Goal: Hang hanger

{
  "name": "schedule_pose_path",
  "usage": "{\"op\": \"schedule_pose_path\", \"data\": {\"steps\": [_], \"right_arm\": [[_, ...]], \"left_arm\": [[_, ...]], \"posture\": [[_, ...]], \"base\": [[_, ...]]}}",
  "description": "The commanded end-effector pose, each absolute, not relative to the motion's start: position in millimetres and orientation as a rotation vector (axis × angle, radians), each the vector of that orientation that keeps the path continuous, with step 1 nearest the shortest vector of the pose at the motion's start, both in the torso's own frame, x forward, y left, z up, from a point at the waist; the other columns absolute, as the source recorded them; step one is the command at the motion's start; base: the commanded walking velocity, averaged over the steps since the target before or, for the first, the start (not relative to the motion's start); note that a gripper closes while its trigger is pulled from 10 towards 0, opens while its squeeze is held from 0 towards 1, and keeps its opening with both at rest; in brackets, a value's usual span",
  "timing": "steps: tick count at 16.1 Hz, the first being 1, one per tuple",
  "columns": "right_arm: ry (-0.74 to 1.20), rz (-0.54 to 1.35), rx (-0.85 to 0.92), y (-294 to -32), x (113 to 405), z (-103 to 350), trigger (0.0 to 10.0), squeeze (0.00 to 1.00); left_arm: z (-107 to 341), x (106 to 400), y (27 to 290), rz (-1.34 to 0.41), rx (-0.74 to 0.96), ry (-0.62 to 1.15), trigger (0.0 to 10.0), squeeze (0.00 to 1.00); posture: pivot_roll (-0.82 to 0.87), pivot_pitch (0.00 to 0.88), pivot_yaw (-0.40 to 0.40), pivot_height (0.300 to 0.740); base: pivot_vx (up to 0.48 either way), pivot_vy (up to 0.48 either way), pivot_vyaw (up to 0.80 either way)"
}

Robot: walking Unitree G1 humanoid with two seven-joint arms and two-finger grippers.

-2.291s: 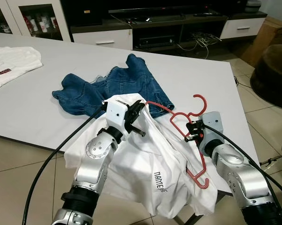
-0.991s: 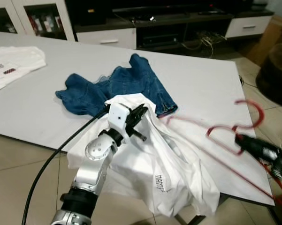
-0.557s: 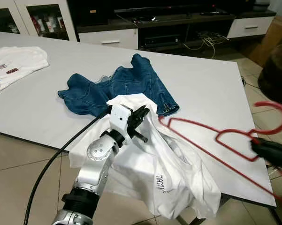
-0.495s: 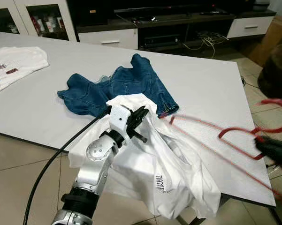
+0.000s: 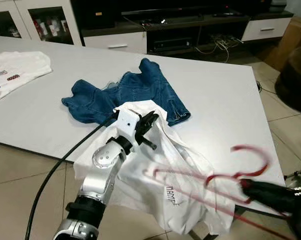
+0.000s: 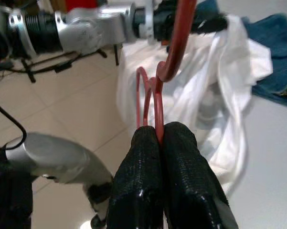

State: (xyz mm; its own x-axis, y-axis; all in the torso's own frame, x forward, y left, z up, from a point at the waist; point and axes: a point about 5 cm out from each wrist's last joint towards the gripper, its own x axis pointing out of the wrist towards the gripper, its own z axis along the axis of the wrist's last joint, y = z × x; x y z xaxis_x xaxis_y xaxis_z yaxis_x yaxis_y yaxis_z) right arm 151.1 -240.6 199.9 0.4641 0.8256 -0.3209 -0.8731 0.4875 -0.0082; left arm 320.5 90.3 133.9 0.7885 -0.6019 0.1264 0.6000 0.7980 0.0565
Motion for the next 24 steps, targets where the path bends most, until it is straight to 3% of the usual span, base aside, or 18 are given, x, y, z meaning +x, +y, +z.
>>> {"op": "schedule_pose_path", "data": {"steps": [1,5,9,11,14,16,24], "right_arm": [[0.27,1.012,-0.242,-239,158,203,10.0,0.0],[0.281,0.818,-0.347,-238,189,203,10.0,0.0],[0.29,0.795,-0.369,-230,199,202,10.0,0.0],[0.297,0.789,-0.354,-217,205,195,10.0,0.0],[0.32,0.605,-0.275,-208,230,178,10.0,0.0],[0.3,0.456,-0.222,-209,247,175,10.0,0.0],[0.22,0.189,-0.271,-233,276,192,10.0,0.0]], "left_arm": [[138,323,91,-0.647,0.023,-0.16,0.0,0.0],[145,322,87,-0.648,0.011,-0.19,0.0,0.0],[153,323,86,-0.636,-0.008,-0.226,0.0,0.0],[165,325,77,-0.644,-0.033,-0.272,0.0,0.0],[180,327,68,-0.662,-0.059,-0.328,0.0,0.0],[190,328,63,-0.672,-0.073,-0.362,0.0,0.0],[228,324,60,-0.676,-0.113,-0.494,0.0,0.0]], "posture": [[-0.06,0.037,0.055,0.74],[-0.05,0.037,0.048,0.74],[-0.04,0.039,0.041,0.74],[-0.04,0.039,0.035,0.74],[-0.04,0.035,0.035,0.74],[-0.04,0.033,0.036,0.74],[-0.04,0.029,0.039,0.74]], "base": [[0.0,0.0,0.0],[0.0,0.0,0.0],[0.0,0.0,0.0],[0.0,0.0,0.0],[0.0,0.0,0.0],[0.0,0.0,0.0],[0.0,0.0,0.0]]}}
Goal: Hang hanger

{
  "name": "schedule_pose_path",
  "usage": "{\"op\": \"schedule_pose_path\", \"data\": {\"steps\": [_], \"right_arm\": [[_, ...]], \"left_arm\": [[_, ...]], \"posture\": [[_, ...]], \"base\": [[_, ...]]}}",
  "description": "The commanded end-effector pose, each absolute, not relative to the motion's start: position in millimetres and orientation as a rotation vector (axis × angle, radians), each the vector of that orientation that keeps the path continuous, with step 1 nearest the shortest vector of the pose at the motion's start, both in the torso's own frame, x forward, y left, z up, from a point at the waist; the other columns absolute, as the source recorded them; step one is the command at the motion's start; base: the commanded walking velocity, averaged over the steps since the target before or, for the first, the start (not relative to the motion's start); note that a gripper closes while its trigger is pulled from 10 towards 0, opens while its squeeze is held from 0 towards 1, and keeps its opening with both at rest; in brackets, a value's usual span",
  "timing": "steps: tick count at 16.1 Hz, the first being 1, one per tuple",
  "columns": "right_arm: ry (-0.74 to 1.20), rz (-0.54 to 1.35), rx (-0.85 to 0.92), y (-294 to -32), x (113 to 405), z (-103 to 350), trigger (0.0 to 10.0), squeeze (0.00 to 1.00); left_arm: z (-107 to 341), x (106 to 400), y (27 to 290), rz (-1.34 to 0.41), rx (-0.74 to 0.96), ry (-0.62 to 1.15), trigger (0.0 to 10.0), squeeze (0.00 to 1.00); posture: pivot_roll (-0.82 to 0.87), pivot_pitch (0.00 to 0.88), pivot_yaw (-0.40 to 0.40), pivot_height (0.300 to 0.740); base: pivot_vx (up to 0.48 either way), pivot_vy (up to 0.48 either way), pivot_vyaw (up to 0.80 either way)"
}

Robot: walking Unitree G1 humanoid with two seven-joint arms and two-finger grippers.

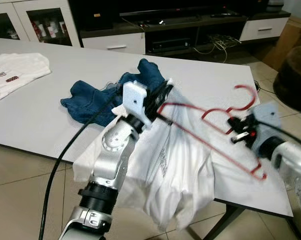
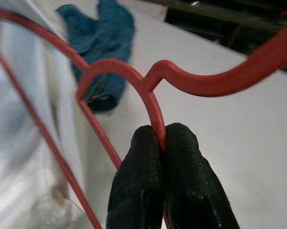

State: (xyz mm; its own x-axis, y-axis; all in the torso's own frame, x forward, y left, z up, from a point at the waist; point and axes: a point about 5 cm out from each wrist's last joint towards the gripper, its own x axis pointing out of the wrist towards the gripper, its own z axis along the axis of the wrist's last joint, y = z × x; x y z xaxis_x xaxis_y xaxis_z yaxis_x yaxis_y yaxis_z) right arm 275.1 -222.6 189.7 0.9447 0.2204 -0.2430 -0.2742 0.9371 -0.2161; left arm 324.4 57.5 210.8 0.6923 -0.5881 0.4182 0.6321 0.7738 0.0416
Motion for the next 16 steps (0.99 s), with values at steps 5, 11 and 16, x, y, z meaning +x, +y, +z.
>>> {"op": "schedule_pose_path", "data": {"steps": [5,11,16], "right_arm": [[0.161,0.099,-0.352,-253,291,211,10.0,0.0],[0.023,-0.057,-0.38,-275,319,243,10.0,0.0],[-0.085,-0.143,-0.372,-290,330,269,10.0,0.0]], "left_arm": [[261,323,65,-0.656,-0.135,-0.601,0.0,0.0],[283,317,69,-0.64,-0.157,-0.671,0.0,0.0],[286,315,71,-0.625,-0.164,-0.68,0.0,0.0]], "posture": [[-0.03,0.025,0.036,0.74],[-0.02,0.03,0.024,0.74],[-0.01,0.03,0.019,0.74]], "base": [[0.0,0.0,0.0],[0.0,0.0,0.0],[0.0,0.0,0.0]]}}
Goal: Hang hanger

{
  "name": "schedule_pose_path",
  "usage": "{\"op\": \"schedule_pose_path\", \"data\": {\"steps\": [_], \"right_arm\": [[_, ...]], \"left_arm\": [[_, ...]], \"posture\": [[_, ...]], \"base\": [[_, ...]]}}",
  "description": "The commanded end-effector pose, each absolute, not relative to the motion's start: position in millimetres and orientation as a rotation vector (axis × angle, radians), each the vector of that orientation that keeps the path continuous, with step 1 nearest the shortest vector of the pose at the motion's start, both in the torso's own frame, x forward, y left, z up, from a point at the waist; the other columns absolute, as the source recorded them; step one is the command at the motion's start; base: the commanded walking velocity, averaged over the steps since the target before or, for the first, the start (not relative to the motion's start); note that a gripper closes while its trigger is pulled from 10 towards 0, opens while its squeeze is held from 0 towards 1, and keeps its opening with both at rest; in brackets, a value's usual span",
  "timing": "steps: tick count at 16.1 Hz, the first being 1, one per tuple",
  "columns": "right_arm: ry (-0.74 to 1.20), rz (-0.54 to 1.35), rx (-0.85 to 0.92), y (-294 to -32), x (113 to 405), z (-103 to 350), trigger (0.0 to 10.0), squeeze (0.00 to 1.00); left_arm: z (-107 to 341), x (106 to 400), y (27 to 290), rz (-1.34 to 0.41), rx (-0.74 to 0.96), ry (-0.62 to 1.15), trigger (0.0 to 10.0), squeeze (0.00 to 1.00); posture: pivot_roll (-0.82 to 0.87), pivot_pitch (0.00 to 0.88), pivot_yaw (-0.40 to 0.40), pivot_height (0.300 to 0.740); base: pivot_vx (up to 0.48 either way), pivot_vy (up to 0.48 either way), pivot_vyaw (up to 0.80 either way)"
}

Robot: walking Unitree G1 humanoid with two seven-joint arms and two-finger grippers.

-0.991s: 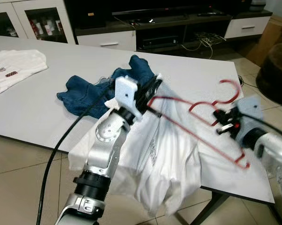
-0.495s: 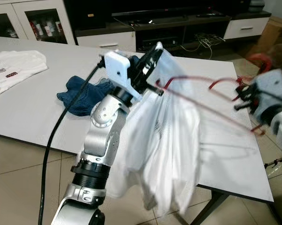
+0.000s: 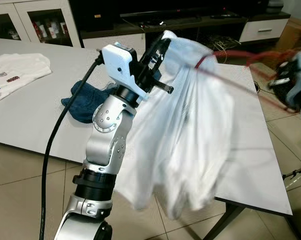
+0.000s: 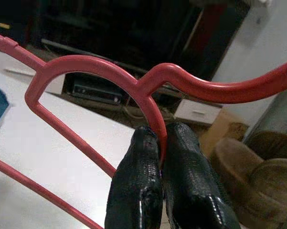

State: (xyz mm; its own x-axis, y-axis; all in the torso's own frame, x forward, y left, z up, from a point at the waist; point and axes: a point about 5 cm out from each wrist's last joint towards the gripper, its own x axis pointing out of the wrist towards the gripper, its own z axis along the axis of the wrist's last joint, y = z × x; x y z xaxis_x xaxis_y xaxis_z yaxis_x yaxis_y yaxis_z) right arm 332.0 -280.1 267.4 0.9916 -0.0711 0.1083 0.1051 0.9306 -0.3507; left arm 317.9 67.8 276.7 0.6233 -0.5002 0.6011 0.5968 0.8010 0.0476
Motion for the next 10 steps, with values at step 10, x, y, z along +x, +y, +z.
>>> {"op": "schedule_pose_path", "data": {"steps": [10], "right_arm": [[0.211,0.281,-0.366,-238,302,176,10.0,0.0]], "left_arm": [[143,310,75,-0.653,0.076,-0.21,0.0,0.0]], "posture": [[-0.01,0.039,0.022,0.74]], "base": [[0.0,0.0,0.0]]}}
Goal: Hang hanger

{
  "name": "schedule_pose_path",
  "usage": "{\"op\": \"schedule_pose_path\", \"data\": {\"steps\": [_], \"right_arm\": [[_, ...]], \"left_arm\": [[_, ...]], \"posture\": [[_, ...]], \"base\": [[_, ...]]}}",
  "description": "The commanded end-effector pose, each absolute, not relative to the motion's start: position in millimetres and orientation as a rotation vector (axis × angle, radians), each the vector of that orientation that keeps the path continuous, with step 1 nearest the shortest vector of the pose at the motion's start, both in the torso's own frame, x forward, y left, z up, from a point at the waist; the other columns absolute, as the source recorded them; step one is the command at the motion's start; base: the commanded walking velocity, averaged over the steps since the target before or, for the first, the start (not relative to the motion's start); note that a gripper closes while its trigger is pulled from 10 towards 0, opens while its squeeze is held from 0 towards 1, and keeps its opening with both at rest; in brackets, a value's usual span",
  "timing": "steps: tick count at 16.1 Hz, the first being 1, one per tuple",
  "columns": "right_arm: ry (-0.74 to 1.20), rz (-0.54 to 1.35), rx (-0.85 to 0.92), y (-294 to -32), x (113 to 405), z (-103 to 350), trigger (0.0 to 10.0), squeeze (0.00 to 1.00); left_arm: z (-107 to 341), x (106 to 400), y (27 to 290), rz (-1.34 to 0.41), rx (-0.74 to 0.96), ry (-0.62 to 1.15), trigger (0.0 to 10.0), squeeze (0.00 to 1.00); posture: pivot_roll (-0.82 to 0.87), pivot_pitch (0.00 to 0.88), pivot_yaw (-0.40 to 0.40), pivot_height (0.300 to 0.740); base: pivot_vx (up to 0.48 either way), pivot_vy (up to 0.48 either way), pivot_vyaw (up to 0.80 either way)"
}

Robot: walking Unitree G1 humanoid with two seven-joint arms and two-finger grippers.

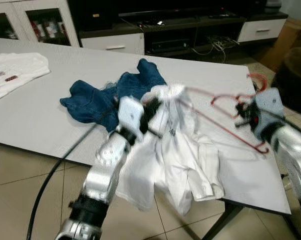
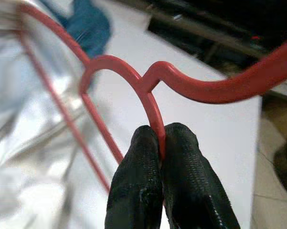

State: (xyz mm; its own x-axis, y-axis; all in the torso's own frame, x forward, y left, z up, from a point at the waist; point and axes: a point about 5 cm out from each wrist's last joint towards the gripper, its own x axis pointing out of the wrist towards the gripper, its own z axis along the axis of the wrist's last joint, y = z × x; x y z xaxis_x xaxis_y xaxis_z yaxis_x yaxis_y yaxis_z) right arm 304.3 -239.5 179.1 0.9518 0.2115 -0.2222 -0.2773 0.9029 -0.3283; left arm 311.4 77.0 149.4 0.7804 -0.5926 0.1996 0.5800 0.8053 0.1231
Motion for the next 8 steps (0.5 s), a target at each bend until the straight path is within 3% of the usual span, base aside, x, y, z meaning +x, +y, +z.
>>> {"op": "schedule_pose_path", "data": {"steps": [1,3,8], "right_arm": [[0.23,0.288,-0.371,-240,299,173,10.0,0.0],[0.253,0.303,-0.384,-242,296,171,10.0,0.0],[0.258,0.555,-0.496,-257,254,190,10.0,0.0]], "left_arm": [[136,309,74,-0.657,0.087,-0.187,0.0,0.0],[129,308,74,-0.666,0.116,-0.178,0.0,0.0],[118,307,76,-0.674,0.135,-0.151,0.0,0.0]], "posture": [[-0.01,0.038,0.02,0.74],[-0.02,0.037,0.019,0.74],[-0.02,0.035,0.018,0.74]], "base": [[0.0,0.0,0.0],[0.0,0.0,0.0],[0.0,0.0,0.0]]}}
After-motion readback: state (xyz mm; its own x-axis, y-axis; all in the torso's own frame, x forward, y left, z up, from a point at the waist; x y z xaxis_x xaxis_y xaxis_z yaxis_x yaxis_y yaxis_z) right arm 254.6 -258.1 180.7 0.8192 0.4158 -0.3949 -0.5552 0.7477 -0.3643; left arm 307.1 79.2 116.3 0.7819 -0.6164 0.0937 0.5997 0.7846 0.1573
